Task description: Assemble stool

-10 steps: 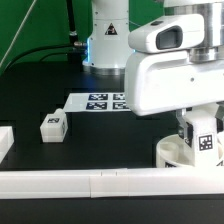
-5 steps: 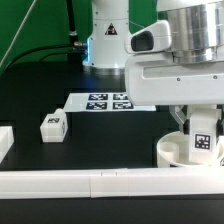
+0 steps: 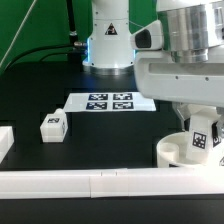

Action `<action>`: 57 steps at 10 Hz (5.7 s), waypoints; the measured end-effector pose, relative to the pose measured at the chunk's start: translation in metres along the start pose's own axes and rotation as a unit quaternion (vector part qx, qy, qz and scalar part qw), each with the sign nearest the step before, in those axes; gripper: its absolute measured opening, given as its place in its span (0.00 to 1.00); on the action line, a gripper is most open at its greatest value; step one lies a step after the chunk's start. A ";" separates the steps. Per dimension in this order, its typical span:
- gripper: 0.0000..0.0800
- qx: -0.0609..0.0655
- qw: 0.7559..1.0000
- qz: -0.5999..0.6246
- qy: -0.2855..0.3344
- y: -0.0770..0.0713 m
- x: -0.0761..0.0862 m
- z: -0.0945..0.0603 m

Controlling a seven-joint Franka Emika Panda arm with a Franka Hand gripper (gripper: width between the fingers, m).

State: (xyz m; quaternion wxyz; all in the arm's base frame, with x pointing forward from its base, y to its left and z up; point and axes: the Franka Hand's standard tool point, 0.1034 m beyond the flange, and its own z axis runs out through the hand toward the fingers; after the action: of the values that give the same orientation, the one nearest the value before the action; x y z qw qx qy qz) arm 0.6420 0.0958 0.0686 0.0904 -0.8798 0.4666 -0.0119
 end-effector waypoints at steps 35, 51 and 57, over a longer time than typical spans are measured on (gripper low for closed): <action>0.81 0.138 0.872 0.469 -0.020 0.005 0.006 -0.065; 0.81 0.076 0.970 -0.195 0.125 0.102 0.091 -0.065; 0.81 0.014 0.913 -0.389 0.119 0.140 0.117 -0.056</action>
Offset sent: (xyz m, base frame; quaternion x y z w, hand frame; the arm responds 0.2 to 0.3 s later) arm 0.0086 0.0080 0.0020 0.0675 -0.0252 0.2970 0.9522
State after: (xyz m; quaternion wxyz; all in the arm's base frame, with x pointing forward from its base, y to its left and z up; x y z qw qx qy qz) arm 0.5876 -0.0858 0.0927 0.0351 -0.9824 0.0943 -0.1574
